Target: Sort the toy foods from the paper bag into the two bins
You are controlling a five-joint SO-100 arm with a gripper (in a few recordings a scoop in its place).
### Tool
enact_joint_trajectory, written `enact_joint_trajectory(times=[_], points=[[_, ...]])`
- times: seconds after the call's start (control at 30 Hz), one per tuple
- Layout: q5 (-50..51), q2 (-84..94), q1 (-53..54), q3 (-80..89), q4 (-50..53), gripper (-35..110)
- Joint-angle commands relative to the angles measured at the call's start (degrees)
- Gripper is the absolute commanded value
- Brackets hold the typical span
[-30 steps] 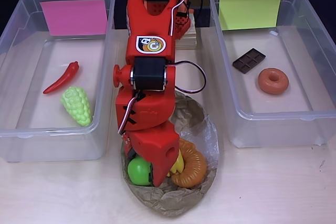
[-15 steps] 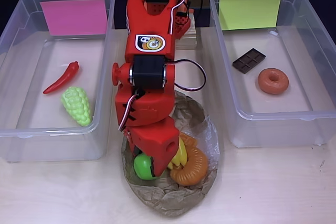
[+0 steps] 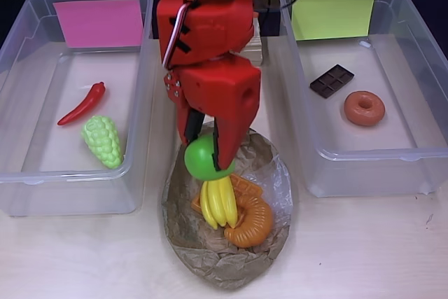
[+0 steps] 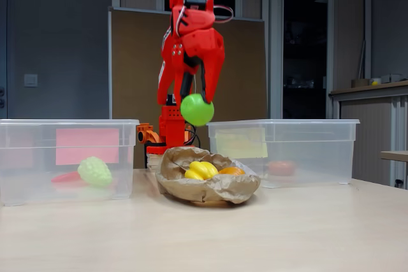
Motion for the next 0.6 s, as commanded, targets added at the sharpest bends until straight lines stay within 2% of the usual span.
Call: enact_joint_trajectory(times=[0.0,0.27,0.57], points=[[0.35,12.22,0.7,6.68,5.27,6],[-7.91,34.63,14.15,26.63,8.0,6],[-19.78,42.63,39.55,34.98,8.0,9]])
